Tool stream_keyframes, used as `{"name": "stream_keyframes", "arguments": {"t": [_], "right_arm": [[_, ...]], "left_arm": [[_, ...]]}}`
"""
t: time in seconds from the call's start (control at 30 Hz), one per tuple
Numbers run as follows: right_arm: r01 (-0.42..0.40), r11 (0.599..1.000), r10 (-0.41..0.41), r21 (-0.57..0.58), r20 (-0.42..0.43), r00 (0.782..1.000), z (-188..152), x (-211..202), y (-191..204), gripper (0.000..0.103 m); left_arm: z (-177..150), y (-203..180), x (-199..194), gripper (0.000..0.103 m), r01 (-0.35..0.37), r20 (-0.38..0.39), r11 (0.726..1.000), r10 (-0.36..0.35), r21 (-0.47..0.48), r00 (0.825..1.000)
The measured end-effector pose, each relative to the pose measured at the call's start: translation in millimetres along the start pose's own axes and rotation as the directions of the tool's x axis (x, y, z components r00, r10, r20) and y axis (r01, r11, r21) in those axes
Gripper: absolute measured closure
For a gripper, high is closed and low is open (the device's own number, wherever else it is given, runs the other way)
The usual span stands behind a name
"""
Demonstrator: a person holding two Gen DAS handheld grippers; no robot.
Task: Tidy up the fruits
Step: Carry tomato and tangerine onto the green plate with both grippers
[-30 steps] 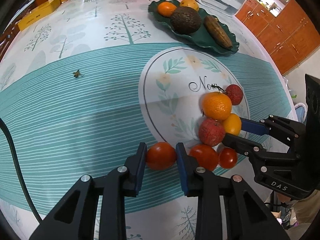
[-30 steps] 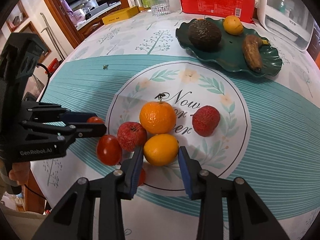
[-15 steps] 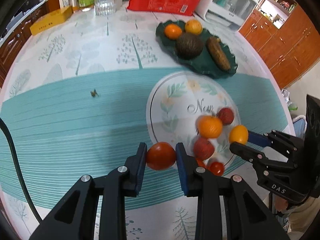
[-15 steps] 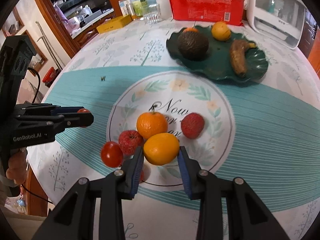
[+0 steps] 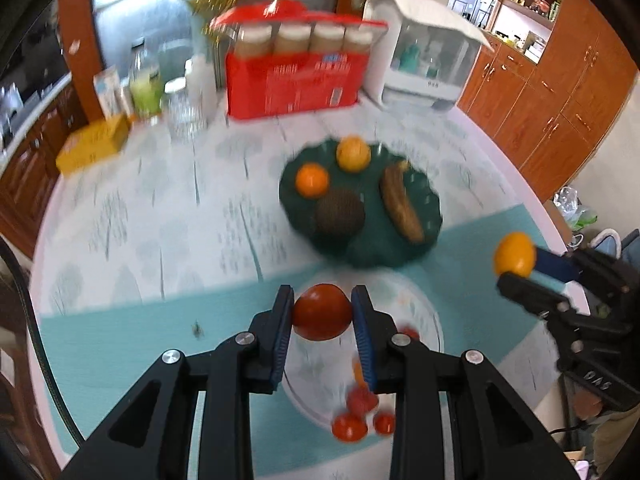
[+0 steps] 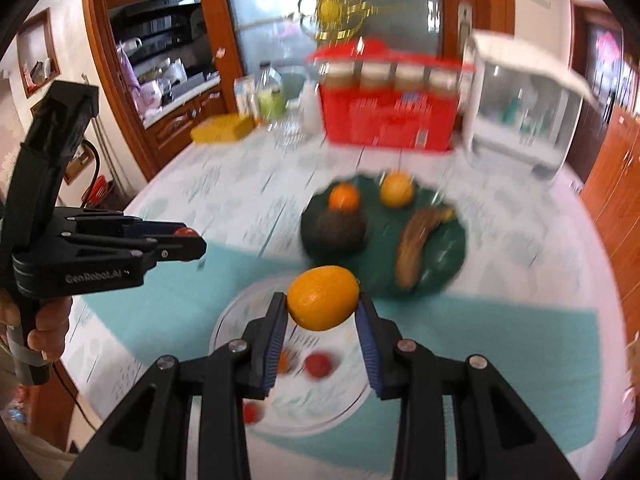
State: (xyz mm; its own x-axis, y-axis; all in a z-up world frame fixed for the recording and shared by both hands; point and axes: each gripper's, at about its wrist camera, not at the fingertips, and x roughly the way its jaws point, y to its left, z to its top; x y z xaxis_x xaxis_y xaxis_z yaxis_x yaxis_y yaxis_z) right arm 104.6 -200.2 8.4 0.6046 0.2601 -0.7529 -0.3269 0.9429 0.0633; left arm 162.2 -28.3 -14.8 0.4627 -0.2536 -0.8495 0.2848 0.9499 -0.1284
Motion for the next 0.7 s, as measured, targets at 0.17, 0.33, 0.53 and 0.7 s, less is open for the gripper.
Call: {"name": "stream_keyframes", "arguments": {"t": [0.17, 0.33, 0.53, 0.7], "right_arm": [[0.068, 0.997, -0.063, -0.049, 0.093, 0.994, 52, -14, -24, 0.068], [0.132, 0.988, -0.122, -0.074, 0.136, 0.983, 91, -5, -49, 0.068], [0.145, 0.985, -0.135, -0.092, 0.102, 0.986, 105, 34, -69, 0.068], [0.092, 0.990, -0.091, -0.108, 0.007, 0.996, 90, 81, -77, 0.068]], "left_arm": [[60, -9, -7, 0.075, -0.030, 0.057, 0.999, 0.028, 0.034, 0.998], [115, -24, -2, 0.075, -0.070, 0.097, 0.995, 0.063, 0.065, 0.993], [154, -35, 41, 0.075, -0.071, 0.054, 0.996, 0.068, 0.049, 0.996], [155, -41, 95, 0.075, -0.071, -0.038, 0.996, 0.073, 0.056, 0.997]]}}
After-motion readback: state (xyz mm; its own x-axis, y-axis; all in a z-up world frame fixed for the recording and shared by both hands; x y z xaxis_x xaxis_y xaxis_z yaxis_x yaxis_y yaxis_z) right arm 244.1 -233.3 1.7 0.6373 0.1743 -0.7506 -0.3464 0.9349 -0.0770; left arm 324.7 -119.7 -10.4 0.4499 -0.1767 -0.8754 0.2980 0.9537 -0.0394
